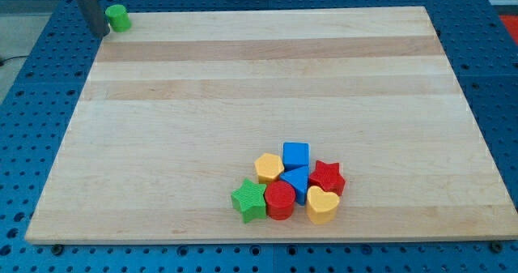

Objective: Move the arm parallel to the green circle

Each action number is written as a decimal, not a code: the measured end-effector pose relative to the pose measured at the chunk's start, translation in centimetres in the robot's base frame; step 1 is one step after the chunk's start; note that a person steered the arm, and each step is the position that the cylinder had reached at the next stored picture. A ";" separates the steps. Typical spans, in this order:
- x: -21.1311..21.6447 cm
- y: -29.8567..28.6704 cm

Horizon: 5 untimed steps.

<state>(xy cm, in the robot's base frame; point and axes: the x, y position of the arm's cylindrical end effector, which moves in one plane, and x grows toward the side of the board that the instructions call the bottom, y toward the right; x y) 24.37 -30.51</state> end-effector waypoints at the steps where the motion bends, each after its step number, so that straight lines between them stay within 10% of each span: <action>1: -0.3 0.0; 5: 5.9 4.3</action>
<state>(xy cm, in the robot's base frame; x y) 30.31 -26.24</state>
